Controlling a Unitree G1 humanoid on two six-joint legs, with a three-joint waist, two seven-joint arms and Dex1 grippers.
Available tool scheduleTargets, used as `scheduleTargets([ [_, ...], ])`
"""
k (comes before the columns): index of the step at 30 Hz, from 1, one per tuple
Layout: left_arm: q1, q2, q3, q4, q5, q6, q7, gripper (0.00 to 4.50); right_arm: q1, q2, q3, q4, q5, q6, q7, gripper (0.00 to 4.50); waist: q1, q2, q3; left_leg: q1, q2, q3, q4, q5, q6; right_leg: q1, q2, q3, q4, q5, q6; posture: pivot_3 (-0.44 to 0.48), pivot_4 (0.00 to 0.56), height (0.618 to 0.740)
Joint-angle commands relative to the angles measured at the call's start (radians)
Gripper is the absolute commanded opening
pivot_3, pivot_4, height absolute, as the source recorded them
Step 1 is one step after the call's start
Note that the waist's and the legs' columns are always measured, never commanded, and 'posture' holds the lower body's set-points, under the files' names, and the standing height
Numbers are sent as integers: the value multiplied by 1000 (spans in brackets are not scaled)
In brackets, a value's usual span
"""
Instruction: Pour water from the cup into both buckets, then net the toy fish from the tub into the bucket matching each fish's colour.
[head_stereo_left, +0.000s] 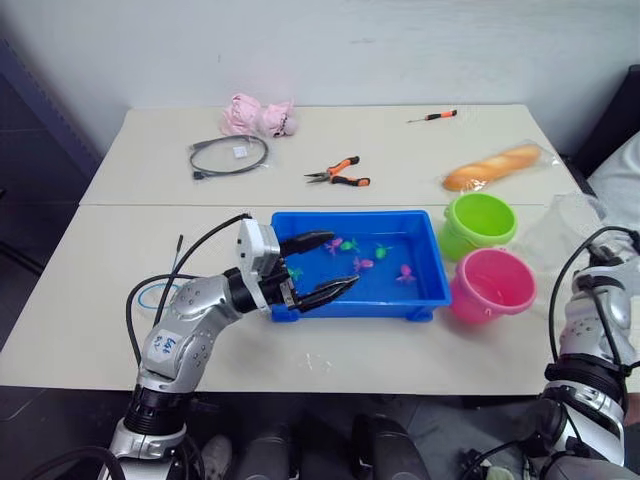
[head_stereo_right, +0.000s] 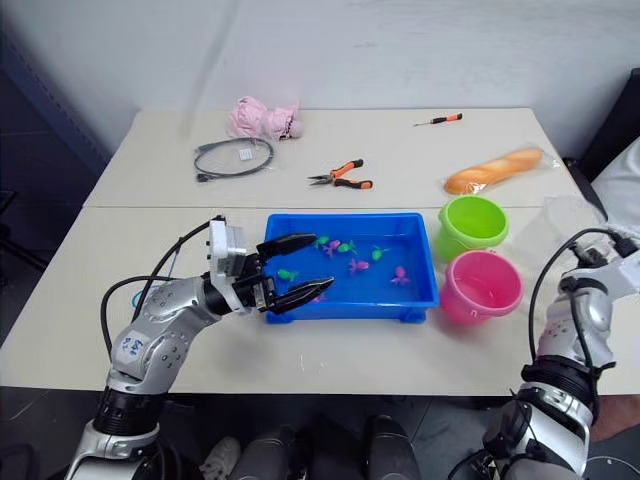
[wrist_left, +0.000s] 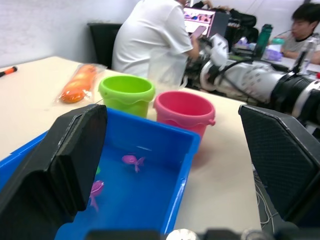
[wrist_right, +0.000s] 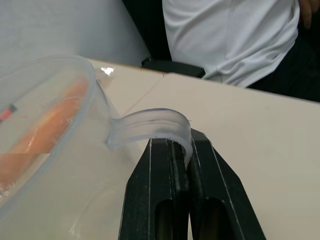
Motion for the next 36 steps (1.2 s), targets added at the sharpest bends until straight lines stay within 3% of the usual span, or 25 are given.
scheduleTargets([
  [1, 24, 10, 8, -64, -39, 5, -14, 4500, 31, -2, 11, -35, 6, -22, 3, 62, 2, 0, 0, 0, 0, 0, 0, 0, 0, 0, 0, 0, 0, 0, 0, 0, 150, 740],
  [12, 31, 10, -2, -63, -40, 2, -16, 4500, 177, 7, 46, -121, -13, -51, -12, 62, 18, 0, 0, 0, 0, 0, 0, 0, 0, 0, 0, 0, -1, 0, 0, 0, 150, 740],
  [15, 14, 39, 1, -24, -9, -18, -41, 4500, 220, 5, 68, -154, -14, -31, 13, 1086, 18, 0, 0, 0, 0, 0, 0, 0, 0, 0, 0, 0, -2, 0, 0, 0, 150, 740],
  [18, -1, 65, 28, 16, -10, -26, -63, 4500, 254, -2, 61, -185, -4, -6, -7, 2627, 18, 0, 0, 0, 0, 0, 0, 0, 0, 0, 0, 0, -3, 0, 0, 0, 150, 740],
  [22, -1, 106, 43, 56, -22, -29, -116, 4500, 396, 7, 46, -363, 25, 87, -11, 4460, 20, 0, 0, 0, 0, -1, -1, -1, 0, 0, 0, 0, -4, 0, -1, 0, 150, 740],
  [26, 17, 118, 43, 65, -6, -43, -134, 4500, 554, 3, 42, -561, 70, 220, 6, 4460, 20, 0, 0, 0, 0, -1, -1, -2, 1, 0, -1, 0, -5, 0, 0, 0, 150, 740],
  [30, 51, 125, 73, 70, 8, -65, -117, 4500, 785, -79, 34, -793, 88, 318, 139, 4460, 24, 1, -1, 0, 1, -2, -3, -4, 1, 0, -1, 0, -6, -1, 0, 0, 150, 740],
  [36, 148, 237, 231, 74, 0, -16, -67, 4500, 1052, -282, -94, -1092, 281, 311, 619, 4460, 14, 1, 0, 2, 3, 1, -3, -10, 7, 0, 1, 1, -7, 0, 0, 0, 150, 740],
])
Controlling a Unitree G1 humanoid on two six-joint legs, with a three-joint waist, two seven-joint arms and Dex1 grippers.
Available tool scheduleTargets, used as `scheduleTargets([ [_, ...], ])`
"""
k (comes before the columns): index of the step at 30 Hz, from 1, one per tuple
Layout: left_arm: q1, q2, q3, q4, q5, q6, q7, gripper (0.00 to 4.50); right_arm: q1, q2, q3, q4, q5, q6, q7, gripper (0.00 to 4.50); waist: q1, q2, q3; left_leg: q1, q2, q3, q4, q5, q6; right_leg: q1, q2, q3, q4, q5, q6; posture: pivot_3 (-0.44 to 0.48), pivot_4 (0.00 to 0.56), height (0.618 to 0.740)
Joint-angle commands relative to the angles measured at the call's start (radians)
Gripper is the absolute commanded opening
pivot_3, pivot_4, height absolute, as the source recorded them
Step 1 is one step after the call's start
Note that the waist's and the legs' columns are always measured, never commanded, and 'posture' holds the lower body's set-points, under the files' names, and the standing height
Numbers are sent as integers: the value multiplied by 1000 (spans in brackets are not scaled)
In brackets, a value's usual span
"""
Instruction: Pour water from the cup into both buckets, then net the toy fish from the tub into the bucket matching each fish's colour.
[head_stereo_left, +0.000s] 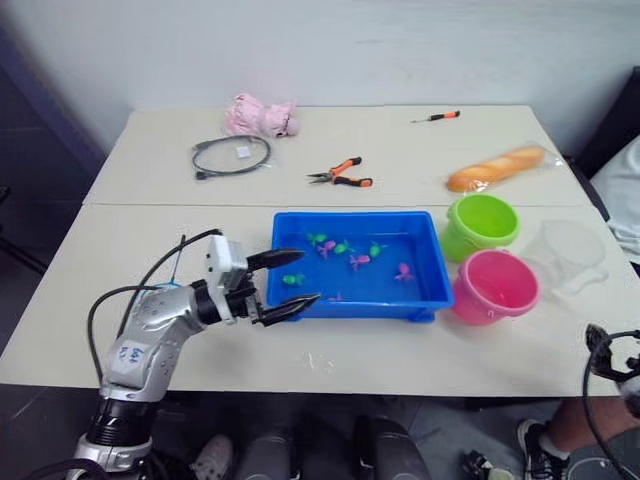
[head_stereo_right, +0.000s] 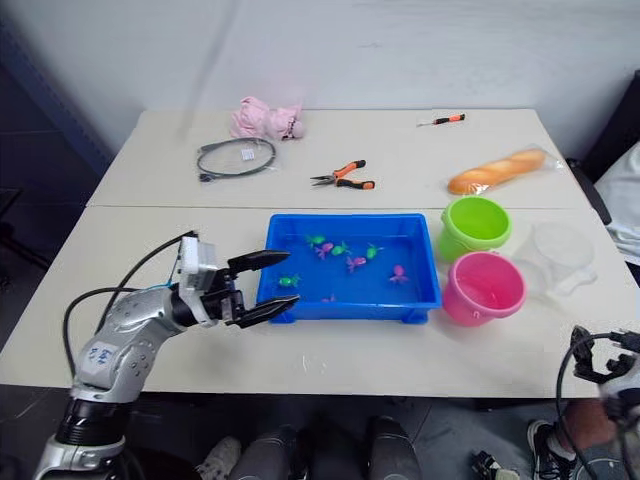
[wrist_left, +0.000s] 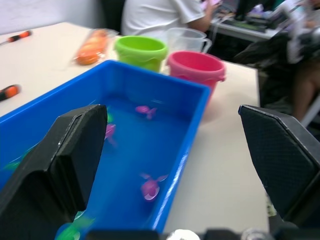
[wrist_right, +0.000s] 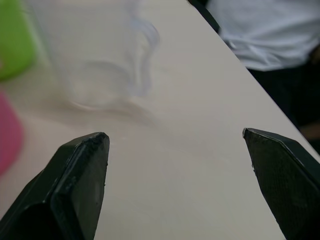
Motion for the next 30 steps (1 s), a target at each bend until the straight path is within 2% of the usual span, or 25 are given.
scheduleTargets([
  [1, 62, 88, 125, -9, -8, 38, 26, 4500, 127, -111, -81, -194, 85, -51, 327, 4460, 2, 0, 0, 0, 1, 0, 0, 0, -1, 0, 1, 0, 0, 0, 0, 0, 150, 740],
  [3, 93, 125, 179, 9, 1, 43, 46, 4500, 120, -116, -89, -231, 106, -127, 414, 4460, 9, -3, 1, 1, 3, -1, -1, -1, -2, 0, 3, -1, -1, -1, -1, 0, 150, 740],
  [5, 126, 134, 238, 26, 30, 39, 117, 4500, 68, -82, -76, -261, 146, -192, 437, 4460, 12, -8, 1, 0, 5, -2, -1, -1, -4, 0, 4, -2, -2, -1, -2, 0, 150, 740],
  [8, 215, 120, 349, 26, 40, 22, 192, 4500, 66, -95, 22, -306, 80, -263, 554, 4460, 19, -9, 2, -1, 4, -3, 0, -2, -2, 0, 2, -2, -4, -1, -2, 0, 150, 740],
  [11, 330, 55, 496, 29, 79, -73, 304, 4500, -36, -52, 178, -257, 104, -345, 661, 4460, 14, -12, 3, -1, 5, -3, -1, -5, -5, 0, 2, -2, -6, -1, -2, 0, 150, 740],
  [14, 505, -14, 647, 63, 85, -54, 397, 4500, -161, -36, 357, -96, -33, -506, 798, 4460, 4, -15, 4, -1, 5, -2, 0, -5, -6, 1, 2, -2, -9, -1, -2, 0, 150, 740],
  [17, 576, -41, 713, 77, 74, -45, 441, 4500, -222, -34, 417, -34, -61, -554, 834, 4460, 9, -16, 4, -1, 5, -2, 1, -7, -5, 1, 2, -3, -10, -1, -2, 0, 150, 740],
  [19, 581, -42, 722, 65, 66, -9, 478, 4500, -255, -41, 445, -20, -63, -565, 849, 4460, 31, -16, 4, -2, 5, -2, 1, -8, -5, 1, 1, -4, -10, -1, -2, 0, 150, 740],
  [22, 513, -8, 676, 10, 24, 80, 492, 4500, -278, -52, 475, -29, -67, -561, 858, 4460, 54, -15, 4, -2, 5, -3, 2, -12, -5, 2, -1, -6, -11, -2, -3, 0, 150, 740],
  [24, 423, 27, 611, -44, 9, 177, 530, 4500, -286, -66, 487, -44, -62, -537, 851, 4460, 64, -15, 4, -2, 5, -3, 2, -11, -5, 3, -2, -7, -10, -1, -3, 0, 150, 740],
  [28, 200, 96, 467, -105, 5, 549, 695, 4500, -308, -91, 479, -57, -39, -498, 828, 4460, 58, -15, 4, -2, 5, -2, 2, -9, -6, 4, -3, -7, -9, -1, -2, 0, 150, 740],
  [30, 63, 96, 417, -45, -7, 687, 734, 4500, -319, -100, 487, -85, -23, -465, 814, 4460, 48, -15, 4, -2, 5, -2, 2, -7, -11, 3, -3, -7, -7, -1, -2, 0, 150, 740],
])
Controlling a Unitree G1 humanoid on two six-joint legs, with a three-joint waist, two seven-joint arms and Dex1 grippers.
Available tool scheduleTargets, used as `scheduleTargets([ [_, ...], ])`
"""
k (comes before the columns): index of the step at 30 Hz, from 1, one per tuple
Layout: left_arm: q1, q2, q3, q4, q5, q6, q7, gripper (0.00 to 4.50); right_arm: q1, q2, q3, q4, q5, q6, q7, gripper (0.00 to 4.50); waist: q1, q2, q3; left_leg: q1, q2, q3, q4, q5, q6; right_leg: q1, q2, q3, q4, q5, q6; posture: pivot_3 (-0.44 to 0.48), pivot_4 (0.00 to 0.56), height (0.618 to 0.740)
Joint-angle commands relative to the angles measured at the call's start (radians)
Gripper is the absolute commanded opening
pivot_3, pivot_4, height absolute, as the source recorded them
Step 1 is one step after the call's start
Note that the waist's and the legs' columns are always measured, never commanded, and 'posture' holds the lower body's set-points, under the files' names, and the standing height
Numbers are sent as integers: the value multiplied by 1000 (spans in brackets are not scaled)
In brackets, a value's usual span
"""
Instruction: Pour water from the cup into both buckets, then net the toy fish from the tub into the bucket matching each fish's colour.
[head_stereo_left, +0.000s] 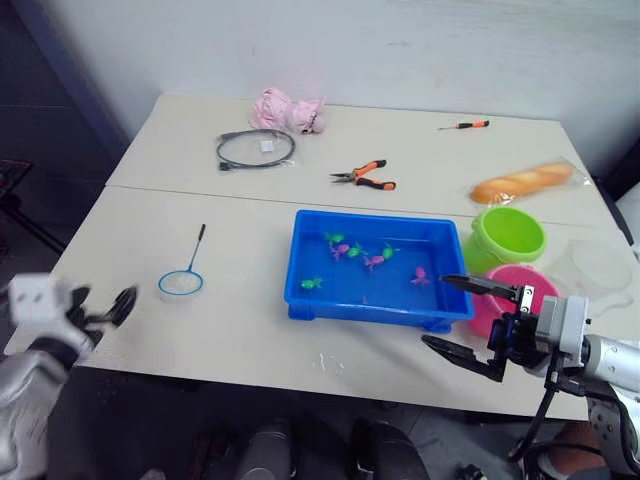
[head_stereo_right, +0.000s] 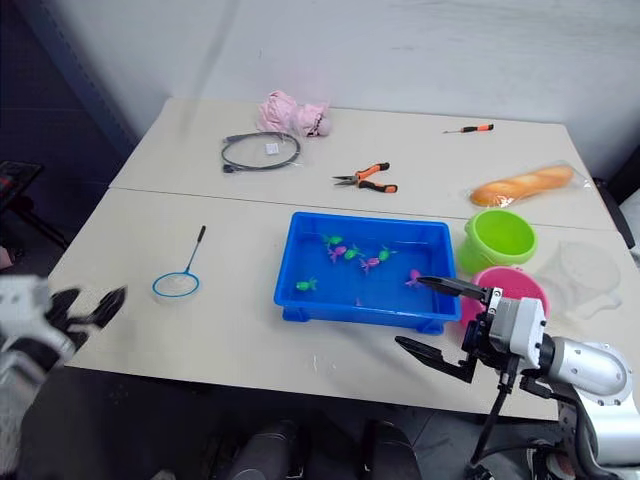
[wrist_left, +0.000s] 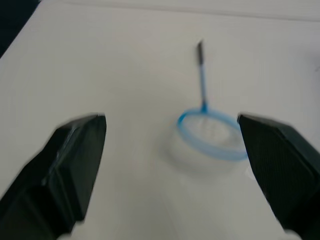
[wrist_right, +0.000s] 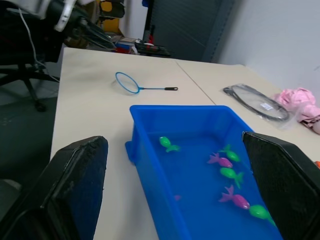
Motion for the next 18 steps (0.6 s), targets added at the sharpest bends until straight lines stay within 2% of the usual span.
scheduleTargets([
  [1, -156, 20, -96, 73, -3, 208, 62, 4500, -14, -20, 3, -67, 38, 41, -20, 4460, -15, 0, 0, 0, 0, 1, 0, 2, 3, 0, 0, 0, 1, 0, 0, 0, 150, 740],
  [4, -286, 41, -219, 229, 86, 210, 65, 4500, -23, -15, 18, -74, 29, 53, -35, 4460, -29, 0, 0, 0, 1, 2, 0, 3, 1, -1, 4, -2, 6, 0, 0, 0, 150, 740],
  [8, -465, 12, -297, 479, 163, 202, 94, 4500, -16, -13, 25, -92, 11, 57, -60, 4460, -25, -2, 1, 0, 2, 5, 0, 5, 1, -1, 6, -2, 6, 0, 0, 0, 150, 740],
  [11, -543, -3, -341, 636, 235, 118, 109, 4500, -4, -12, 22, -106, 0, 55, -85, 4460, -22, -3, 1, 0, 2, 6, 2, 5, 1, -1, 6, -1, 6, 0, 1, 0, 150, 740],
  [15, -581, -20, -384, 754, 264, 106, 54, 4500, 13, -5, 19, -123, -17, 49, -122, 4460, -22, -4, 1, 0, 2, 6, 2, 5, 1, -1, 6, 0, 7, 0, 2, 0, 150, 740],
  [16, -581, -18, -401, 747, 262, 142, 33, 3964, 14, -4, 22, -126, -21, 47, -129, 4500, -22, -4, 1, 1, 2, 6, 2, 5, 1, -1, 5, 0, 8, 0, 2, 0, 150, 740],
  [18, -578, -8, -420, 771, 263, 178, -20, 3219, 14, -3, 27, -130, -28, 40, -140, 4500, -21, -4, 1, 1, 2, 7, 2, 6, 0, -2, 5, 1, 9, 0, 2, 0, 150, 740],
])
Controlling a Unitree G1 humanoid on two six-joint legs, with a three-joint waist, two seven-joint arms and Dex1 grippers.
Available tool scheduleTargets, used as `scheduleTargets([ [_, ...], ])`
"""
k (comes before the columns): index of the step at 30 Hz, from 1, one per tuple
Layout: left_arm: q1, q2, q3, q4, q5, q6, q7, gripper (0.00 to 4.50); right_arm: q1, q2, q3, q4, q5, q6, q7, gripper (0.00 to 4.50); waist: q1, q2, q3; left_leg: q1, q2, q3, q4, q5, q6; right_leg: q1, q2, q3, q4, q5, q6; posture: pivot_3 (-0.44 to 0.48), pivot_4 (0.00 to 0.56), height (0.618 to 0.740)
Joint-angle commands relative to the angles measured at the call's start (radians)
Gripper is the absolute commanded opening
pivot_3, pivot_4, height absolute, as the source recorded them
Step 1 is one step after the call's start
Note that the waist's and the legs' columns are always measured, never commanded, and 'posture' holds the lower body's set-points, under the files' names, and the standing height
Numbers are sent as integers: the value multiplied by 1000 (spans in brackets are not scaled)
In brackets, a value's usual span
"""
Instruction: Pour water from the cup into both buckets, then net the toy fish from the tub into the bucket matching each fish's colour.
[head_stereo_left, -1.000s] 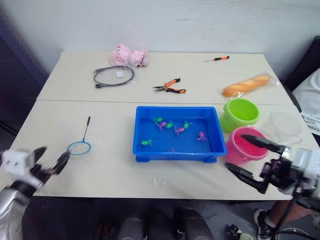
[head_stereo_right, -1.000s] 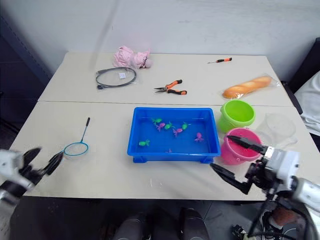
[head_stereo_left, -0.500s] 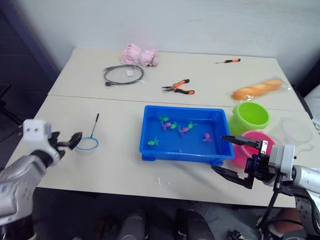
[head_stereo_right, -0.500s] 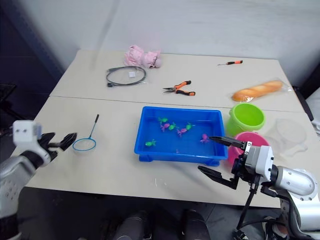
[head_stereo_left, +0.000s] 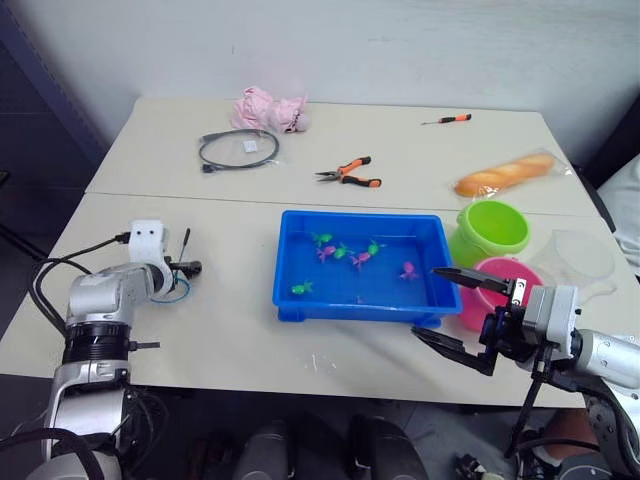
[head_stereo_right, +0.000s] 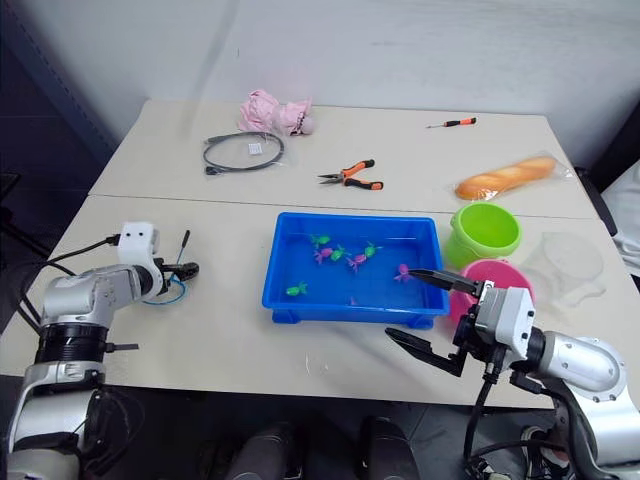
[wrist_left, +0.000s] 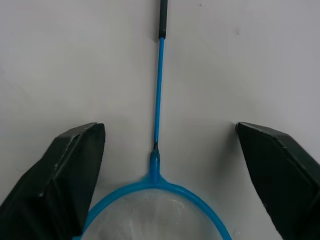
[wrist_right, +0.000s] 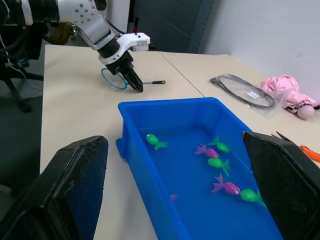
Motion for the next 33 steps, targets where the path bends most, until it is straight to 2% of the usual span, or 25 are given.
scheduleTargets([
  [1, 12, 12, -56, 48, 6, 53, -106, 2755, -3, 10, -7, -49, -7, -22, -24, 4500, 1, 0, 0, 0, 0, 0, 0, 0, 0, 0, 0, 0, 1, 0, 0, 0, 150, 740],
  [7, -14, 25, -2, 146, 27, -99, -148, 15, 1, 18, 9, -53, -31, -33, -43, 4500, 4, 1, -1, 1, -1, 0, 1, 0, 1, 0, -2, 0, 2, 0, 0, 0, 150, 740],
  [9, -18, 40, 24, 139, 13, -108, -180, 15, -1, 16, 7, -58, -36, -31, -49, 4500, 4, 1, -1, 1, -1, 0, 1, 0, 1, 0, -2, 0, 3, 0, 0, 0, 150, 740],
  [13, -7, 114, 83, 33, -45, -211, -343, 15, -18, -2, -11, -91, 15, 19, -59, 4500, -1, -3, 1, -1, -1, 0, 1, 1, 0, -2, -3, 0, 4, 0, 0, 0, 150, 740],
  [19, 49, 277, 58, -209, -138, -504, -843, 15, -109, -93, 31, -120, 151, 258, -72, 4500, -15, -5, 3, -1, 0, 0, 1, 2, -1, -3, -3, 1, 4, 0, -1, 0, 150, 740],
  [22, 47, 343, -42, -346, -183, -517, -1079, 15, -252, -115, 99, -97, 193, 388, -94, 4500, -21, -4, 3, -1, 0, 0, 1, 2, -1, -3, -4, 1, -1, -1, -2, 0, 150, 740],
  [24, 28, 370, -131, -413, -167, -513, -1173, 15, -359, -108, 148, -60, 181, 467, -134, 4500, -24, -3, 4, 0, 0, 0, 1, 2, -1, -3, -4, 1, -1, -1, -2, 0, 150, 740],
  [28, -37, 378, -317, -537, -120, -449, -1271, 15, -519, -90, 278, 5, 138, 558, -111, 4500, -24, -2, 4, -2, 0, 0, 0, 2, 0, -4, -4, 0, -1, -1, -3, 0, 150, 740],
  [33, -110, 311, -415, -613, -138, -371, -1300, 15, -621, -62, 395, 59, 111, 637, -69, 4500, -23, -2, 4, -14, -1, 2, 5, 4, 3, -15, -2, 1, 8, -1, -2, 0, 150, 740],
])
